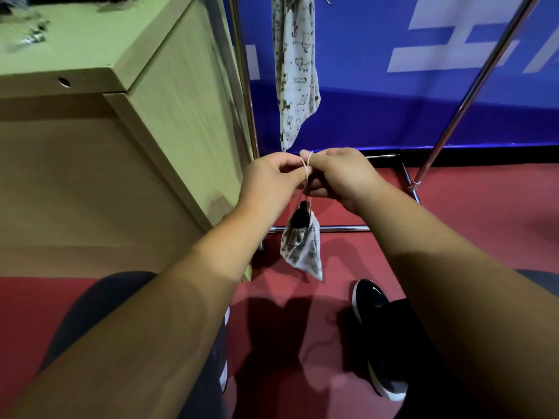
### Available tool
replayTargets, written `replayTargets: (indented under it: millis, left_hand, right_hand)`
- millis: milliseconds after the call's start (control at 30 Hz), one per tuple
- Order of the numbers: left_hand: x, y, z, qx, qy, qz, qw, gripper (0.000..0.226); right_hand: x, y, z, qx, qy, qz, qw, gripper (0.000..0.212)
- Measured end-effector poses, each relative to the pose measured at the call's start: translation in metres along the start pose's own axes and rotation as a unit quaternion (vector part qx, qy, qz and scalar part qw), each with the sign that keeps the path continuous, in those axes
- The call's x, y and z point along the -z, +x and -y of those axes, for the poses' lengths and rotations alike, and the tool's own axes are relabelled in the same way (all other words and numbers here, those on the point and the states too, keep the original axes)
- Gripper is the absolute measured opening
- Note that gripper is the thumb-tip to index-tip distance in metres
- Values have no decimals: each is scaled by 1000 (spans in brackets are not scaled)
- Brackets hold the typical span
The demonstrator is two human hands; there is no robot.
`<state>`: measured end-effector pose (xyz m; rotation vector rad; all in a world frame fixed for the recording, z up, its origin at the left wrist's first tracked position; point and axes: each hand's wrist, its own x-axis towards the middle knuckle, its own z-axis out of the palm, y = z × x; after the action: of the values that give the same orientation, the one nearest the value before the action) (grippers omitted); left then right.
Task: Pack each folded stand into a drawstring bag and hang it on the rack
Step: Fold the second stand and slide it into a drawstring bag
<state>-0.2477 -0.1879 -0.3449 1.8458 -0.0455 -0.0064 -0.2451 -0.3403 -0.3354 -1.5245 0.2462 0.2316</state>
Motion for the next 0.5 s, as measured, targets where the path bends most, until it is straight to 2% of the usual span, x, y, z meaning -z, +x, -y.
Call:
replayTargets:
  millis: [100, 200, 333, 367, 467, 500]
  left_hand:
    - [-4, 3, -4, 9, 17, 1, 1000, 8]
    - [-4, 8, -15, 37, 35, 30, 998, 10]
    - [2, 16, -29, 73, 14, 26, 997, 14]
    - [3, 17, -30, 72, -1, 45, 996, 20]
    - [-3, 17, -28, 81, -24, 169, 982, 61]
    - [-7, 17, -27, 83, -31, 194, 977, 62]
  right_hand:
    - [-1, 3, 3, -15, 50, -8, 999, 27]
    - [-2, -1, 12, -21, 68, -22, 997, 10]
    - [1, -6, 19, -11, 38, -36, 999, 24]
    - [2, -8, 20, 3, 23, -35, 999, 25]
    - [3, -19, 26, 38, 14, -18, 999, 25]
    - [4, -24, 30, 49, 8, -12, 999, 25]
